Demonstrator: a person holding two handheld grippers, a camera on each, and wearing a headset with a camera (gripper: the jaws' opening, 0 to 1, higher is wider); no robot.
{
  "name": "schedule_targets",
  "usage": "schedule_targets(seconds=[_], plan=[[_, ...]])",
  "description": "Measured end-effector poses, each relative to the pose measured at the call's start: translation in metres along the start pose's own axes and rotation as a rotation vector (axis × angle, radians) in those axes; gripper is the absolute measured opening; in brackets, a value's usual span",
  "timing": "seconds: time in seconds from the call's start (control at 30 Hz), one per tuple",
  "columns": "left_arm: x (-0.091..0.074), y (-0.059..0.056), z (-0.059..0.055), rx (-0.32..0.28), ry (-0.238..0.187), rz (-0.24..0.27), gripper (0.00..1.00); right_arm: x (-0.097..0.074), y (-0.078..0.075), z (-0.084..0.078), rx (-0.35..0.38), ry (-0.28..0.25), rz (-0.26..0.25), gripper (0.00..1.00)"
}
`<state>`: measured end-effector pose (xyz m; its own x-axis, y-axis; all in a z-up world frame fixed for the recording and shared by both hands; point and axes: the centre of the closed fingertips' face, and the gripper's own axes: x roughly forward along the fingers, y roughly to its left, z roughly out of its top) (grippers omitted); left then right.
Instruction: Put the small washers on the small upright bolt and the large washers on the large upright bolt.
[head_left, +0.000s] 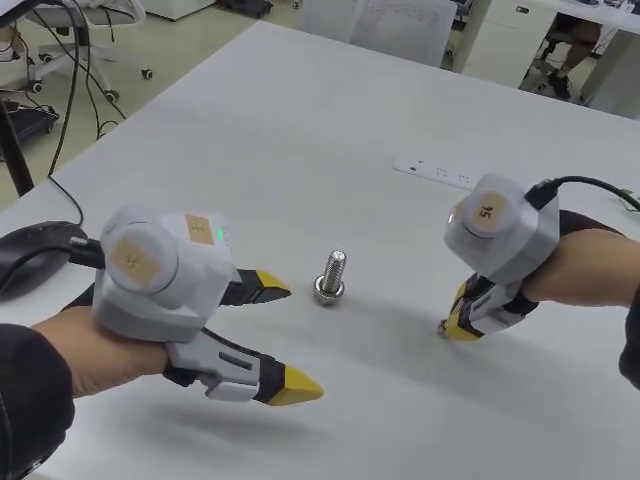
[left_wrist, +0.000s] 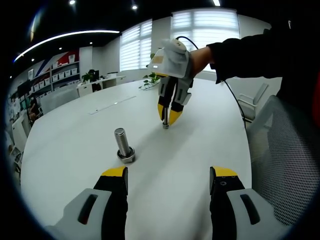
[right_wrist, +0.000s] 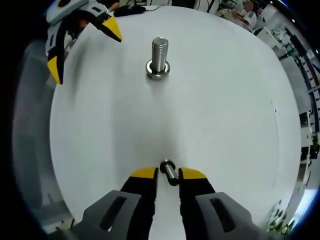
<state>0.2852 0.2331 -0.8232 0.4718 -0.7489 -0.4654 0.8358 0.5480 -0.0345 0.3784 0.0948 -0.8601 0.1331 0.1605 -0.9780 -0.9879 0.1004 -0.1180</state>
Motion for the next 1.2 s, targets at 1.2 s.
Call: schedule_targets(seconds=[1.2], plan=[[0.000,-0.004,0.005,0.022,0.004,-0.015,0.66,-0.027,0.011,-0.008,0.110,-0.137,-0.050,0.26]])
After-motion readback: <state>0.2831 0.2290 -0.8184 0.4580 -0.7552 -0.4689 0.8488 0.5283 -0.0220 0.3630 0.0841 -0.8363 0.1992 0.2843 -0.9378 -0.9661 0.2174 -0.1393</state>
